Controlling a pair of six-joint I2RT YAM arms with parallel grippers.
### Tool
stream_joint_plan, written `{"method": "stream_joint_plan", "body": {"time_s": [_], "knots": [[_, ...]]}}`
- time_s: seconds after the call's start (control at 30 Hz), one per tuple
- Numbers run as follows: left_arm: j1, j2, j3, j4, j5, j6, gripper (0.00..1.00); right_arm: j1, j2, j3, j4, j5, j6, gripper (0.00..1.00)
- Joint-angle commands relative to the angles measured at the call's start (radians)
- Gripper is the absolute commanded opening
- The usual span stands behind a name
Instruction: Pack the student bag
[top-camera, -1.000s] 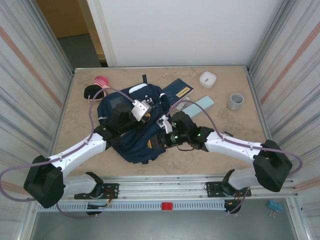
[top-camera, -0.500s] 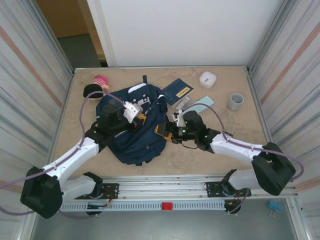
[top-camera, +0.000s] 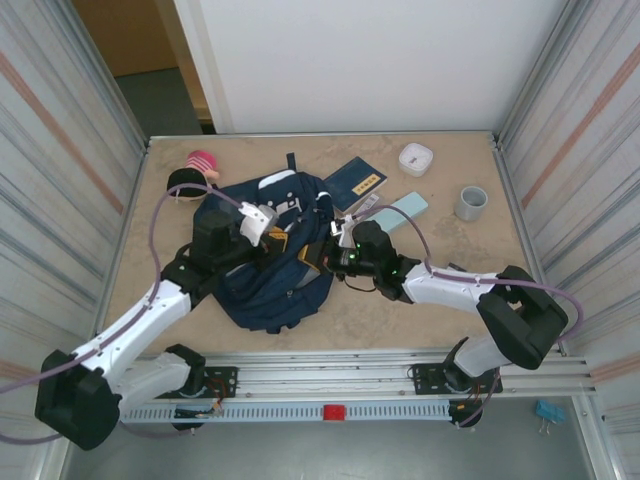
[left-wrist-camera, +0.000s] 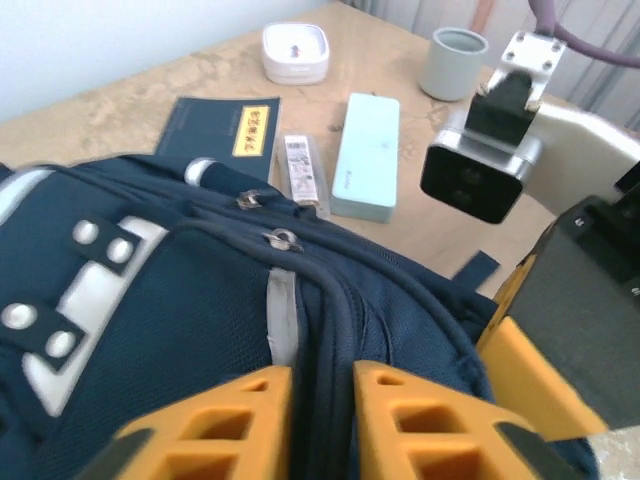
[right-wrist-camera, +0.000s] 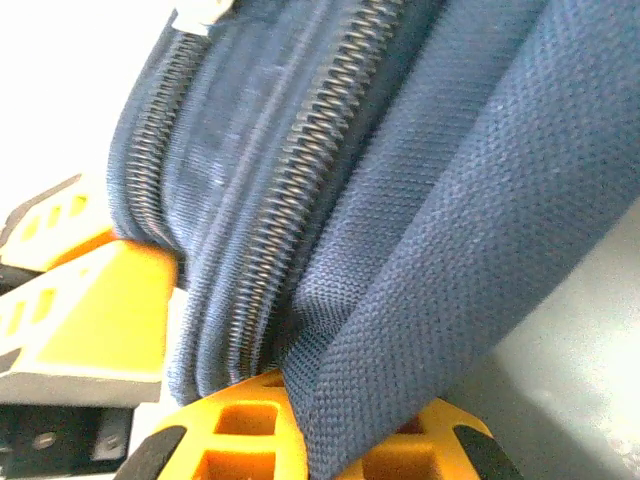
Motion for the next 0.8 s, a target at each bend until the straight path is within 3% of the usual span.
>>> {"method": "stream_joint_plan", "body": {"time_s": [0.0, 0.17, 0.3, 0.53, 0.77], "knots": [[-0.052, -0.124, 0.067, -0.109, -0.178, -0.166, 0.30, 0.005, -0.014, 0.047, 0.064, 0.074, 0.009, 0.04], [-0.231, -0.269, 0.071, -0.338, -0.462, -0.348, 0.36, 0.027, -0.020, 0.086, 0.023, 0.107, -0.025, 0.02], [-0.374, -0.326, 0.073, -0.523, -0.638, -0.600, 0.37, 0.045, -0.033, 0.107, -0.029, 0.137, -0.054, 0.02], [-0.588, -0.236, 0.035, -0.616, -0.748, -0.938, 0.39, 0.058, -0.061, 0.127, -0.087, 0.164, -0.096, 0.02], [-0.625, -0.108, 0.041, -0.606, -0.726, -1.069, 0.38, 0.058, -0.086, 0.129, -0.108, 0.160, -0.104, 0.03]]}}
